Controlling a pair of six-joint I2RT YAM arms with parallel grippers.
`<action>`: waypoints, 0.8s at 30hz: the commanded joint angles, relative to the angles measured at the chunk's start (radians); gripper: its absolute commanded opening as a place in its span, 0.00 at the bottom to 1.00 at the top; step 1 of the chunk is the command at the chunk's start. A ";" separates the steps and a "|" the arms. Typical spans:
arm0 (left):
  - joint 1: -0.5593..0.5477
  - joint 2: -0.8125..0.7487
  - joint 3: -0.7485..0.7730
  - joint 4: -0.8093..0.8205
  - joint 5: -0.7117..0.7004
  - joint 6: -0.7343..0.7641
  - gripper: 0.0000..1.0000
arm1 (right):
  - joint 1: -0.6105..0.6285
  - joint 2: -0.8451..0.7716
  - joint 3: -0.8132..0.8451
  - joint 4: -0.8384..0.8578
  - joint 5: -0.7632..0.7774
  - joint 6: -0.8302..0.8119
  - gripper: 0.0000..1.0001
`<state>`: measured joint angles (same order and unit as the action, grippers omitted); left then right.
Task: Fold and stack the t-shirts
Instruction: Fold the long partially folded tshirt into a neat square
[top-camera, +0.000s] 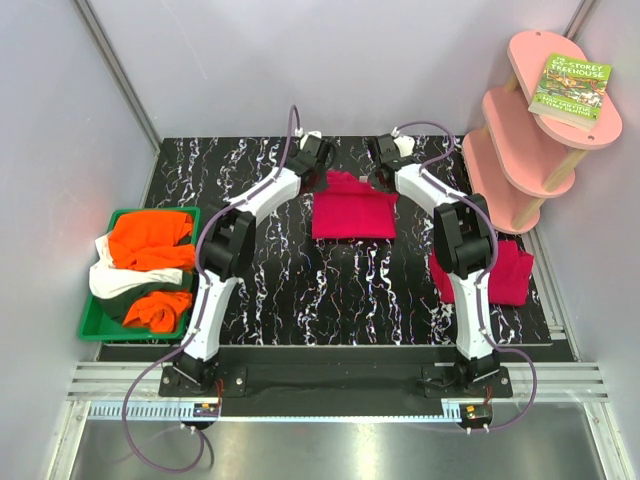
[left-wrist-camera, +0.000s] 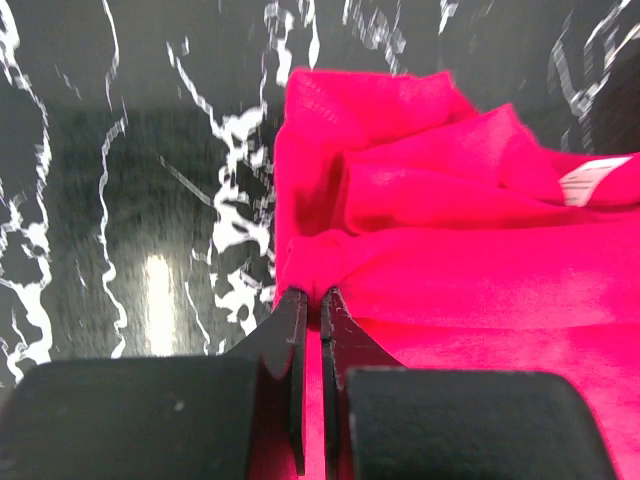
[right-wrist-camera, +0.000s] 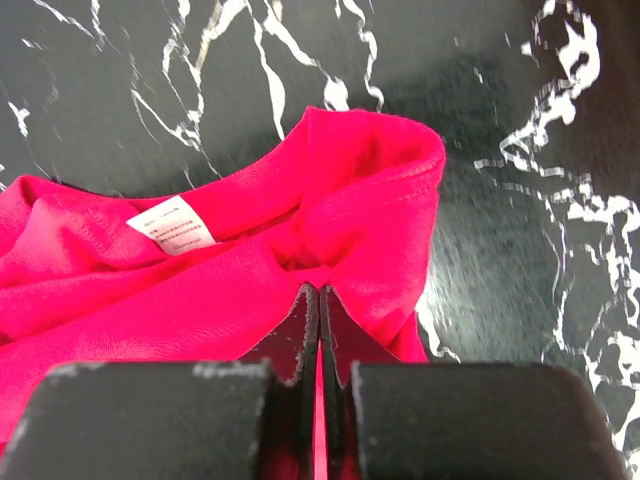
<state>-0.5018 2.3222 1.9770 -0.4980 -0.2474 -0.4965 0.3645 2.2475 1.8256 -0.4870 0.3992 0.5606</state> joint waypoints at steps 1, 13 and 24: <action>0.043 0.002 0.103 0.013 -0.041 0.053 0.00 | -0.047 0.014 0.079 0.033 0.064 -0.056 0.00; 0.051 0.023 0.137 0.006 -0.003 0.070 0.67 | -0.081 0.035 0.063 0.034 0.030 -0.039 0.26; 0.049 -0.135 -0.044 0.027 0.000 -0.030 0.99 | -0.027 -0.158 -0.097 0.130 0.015 -0.050 0.63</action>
<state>-0.4427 2.3283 1.9938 -0.4988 -0.2474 -0.4801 0.2852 2.2494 1.7779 -0.4000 0.3992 0.5255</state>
